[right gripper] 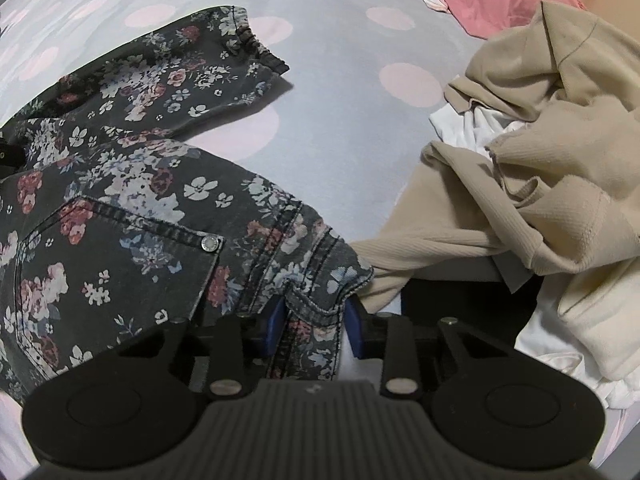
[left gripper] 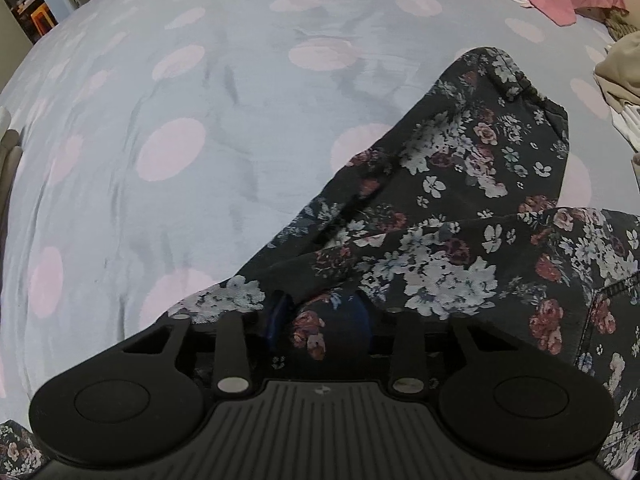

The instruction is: Fold clothes

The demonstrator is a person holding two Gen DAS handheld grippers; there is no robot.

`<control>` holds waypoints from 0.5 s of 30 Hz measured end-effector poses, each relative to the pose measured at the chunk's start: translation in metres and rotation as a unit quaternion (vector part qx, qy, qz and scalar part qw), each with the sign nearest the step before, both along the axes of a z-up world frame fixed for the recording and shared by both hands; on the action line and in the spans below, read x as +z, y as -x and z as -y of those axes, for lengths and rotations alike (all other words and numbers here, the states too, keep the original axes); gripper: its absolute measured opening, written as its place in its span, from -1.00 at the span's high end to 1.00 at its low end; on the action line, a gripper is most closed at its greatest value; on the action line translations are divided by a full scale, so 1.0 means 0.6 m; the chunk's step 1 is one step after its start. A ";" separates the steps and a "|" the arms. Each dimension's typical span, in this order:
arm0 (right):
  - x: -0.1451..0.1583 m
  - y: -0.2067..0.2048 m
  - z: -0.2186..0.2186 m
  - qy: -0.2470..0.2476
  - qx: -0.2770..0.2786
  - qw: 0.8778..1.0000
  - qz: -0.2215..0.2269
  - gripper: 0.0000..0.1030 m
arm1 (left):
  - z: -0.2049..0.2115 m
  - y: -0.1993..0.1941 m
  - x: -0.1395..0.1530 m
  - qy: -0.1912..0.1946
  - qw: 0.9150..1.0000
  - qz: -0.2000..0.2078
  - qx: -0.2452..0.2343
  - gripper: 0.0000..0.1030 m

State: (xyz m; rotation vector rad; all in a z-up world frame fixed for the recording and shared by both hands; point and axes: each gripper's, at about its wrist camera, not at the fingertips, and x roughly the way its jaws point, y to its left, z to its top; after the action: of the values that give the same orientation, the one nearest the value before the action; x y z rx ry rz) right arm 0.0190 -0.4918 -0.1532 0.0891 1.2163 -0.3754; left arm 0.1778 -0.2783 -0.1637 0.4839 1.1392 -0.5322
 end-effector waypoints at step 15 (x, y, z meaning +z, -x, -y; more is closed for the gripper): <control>0.002 0.005 -0.006 0.007 0.006 1.000 0.005 0.47 | -0.002 0.011 0.008 0.009 1.000 0.002 -0.009 0.93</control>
State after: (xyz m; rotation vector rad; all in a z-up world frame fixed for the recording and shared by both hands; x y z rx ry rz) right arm 0.0159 -0.4883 -0.1517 0.0708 1.2040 -0.3727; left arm 0.1713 -0.2770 -0.1587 0.4808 1.1266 -0.5562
